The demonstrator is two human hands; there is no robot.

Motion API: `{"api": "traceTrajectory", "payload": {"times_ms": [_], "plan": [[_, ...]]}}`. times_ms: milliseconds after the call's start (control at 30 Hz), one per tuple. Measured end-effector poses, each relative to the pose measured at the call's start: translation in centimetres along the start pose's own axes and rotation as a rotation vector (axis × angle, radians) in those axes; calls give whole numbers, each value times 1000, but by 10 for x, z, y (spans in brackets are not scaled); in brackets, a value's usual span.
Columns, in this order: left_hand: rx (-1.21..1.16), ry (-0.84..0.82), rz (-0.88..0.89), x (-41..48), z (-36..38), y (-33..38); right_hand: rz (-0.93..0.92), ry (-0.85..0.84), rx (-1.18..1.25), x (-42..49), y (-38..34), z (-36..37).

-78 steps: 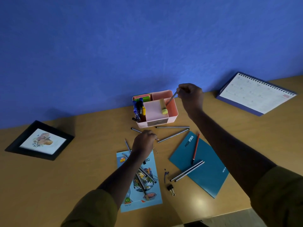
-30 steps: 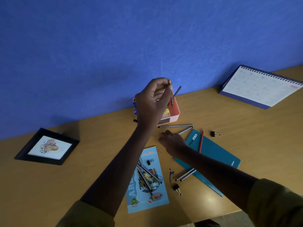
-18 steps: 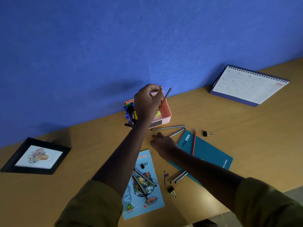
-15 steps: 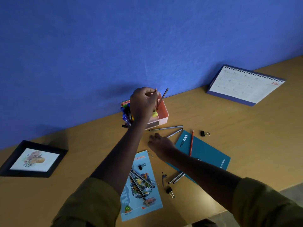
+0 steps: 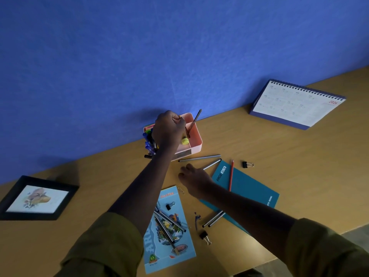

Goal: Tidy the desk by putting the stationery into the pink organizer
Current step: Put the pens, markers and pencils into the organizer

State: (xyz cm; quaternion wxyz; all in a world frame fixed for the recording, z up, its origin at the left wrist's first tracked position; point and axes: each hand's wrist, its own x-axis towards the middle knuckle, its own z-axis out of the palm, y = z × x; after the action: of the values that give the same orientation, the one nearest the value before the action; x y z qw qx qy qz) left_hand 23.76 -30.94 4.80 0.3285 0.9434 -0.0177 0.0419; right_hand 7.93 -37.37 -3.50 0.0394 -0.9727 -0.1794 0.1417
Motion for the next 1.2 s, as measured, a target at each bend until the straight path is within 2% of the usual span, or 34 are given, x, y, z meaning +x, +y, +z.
{"api": "traceTrajectory", "payload": {"times_ms": [167,533,1067,1200], "plan": [[38,0,8,1,3,-3,-68,78,22,-3,7,1],[76,-26,-59,-2,0,4,-196,474,257,-30,33,-36],[79,27,-79,-4,-10,1,110,872,727,-50,85,-153],[84,51,-40,-14,-14,-7,190,916,805,-43,92,-170]]}}
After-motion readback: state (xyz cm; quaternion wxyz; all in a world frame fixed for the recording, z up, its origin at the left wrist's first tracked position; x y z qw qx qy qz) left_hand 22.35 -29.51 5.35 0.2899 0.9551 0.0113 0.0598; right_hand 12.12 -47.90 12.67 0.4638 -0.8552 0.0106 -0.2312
